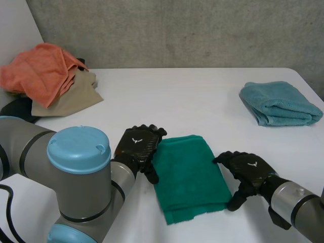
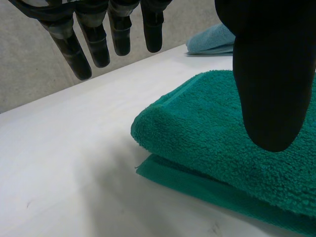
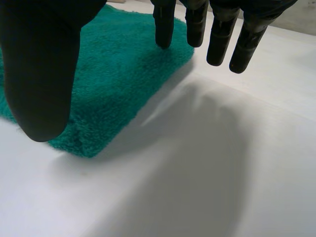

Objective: Fold the laundry.

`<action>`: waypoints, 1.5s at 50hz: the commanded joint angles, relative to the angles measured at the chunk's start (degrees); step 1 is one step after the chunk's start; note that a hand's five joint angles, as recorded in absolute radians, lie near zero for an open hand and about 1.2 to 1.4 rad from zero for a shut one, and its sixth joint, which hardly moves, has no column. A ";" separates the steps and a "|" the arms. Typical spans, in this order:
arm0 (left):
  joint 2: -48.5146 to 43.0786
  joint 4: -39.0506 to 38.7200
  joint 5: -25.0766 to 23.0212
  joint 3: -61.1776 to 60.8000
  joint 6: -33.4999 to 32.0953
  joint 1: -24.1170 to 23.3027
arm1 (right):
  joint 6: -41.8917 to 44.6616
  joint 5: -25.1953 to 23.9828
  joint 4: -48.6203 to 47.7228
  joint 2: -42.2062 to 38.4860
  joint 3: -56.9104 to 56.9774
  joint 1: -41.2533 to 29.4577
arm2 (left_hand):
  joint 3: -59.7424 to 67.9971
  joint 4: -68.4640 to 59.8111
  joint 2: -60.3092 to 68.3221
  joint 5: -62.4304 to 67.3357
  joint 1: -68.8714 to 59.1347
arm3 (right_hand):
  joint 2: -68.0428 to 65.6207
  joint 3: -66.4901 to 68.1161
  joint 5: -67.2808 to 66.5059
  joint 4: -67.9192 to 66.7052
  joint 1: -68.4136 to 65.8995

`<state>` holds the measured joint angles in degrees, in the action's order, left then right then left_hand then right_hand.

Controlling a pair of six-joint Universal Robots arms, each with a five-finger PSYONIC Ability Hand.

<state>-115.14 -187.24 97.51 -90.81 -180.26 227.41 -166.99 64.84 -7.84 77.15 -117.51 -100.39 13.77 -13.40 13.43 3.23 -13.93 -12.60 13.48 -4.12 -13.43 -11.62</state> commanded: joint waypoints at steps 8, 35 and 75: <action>0.00 -0.05 0.05 -0.16 0.00 0.05 | -0.88 -0.15 -4.73 -4.37 2.20 -5.25 | -2.04 1.68 -1.70 -1.50 2.20 | -12.94 12.06 -11.43 -12.12 -13.92; 0.00 -0.05 0.05 -0.42 0.00 0.05 | 1.40 0.46 -8.07 -7.98 4.92 -6.31 | -2.38 2.01 -2.03 -1.84 2.54 | -67.40 66.52 -65.88 -66.57 -68.38; 0.44 -0.23 0.05 -0.33 0.09 4.62 | 19.51 0.02 -4.64 -21.16 47.19 -5.87 | -2.38 2.01 -2.03 -1.84 2.54 | -67.40 66.52 -65.88 -66.57 -68.38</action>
<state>-114.69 -187.40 97.56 -91.15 -180.18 231.28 -146.86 64.38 -12.16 57.53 -78.08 -106.86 13.77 -13.17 13.14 2.99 -13.93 -65.77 67.50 -54.31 -68.04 -50.25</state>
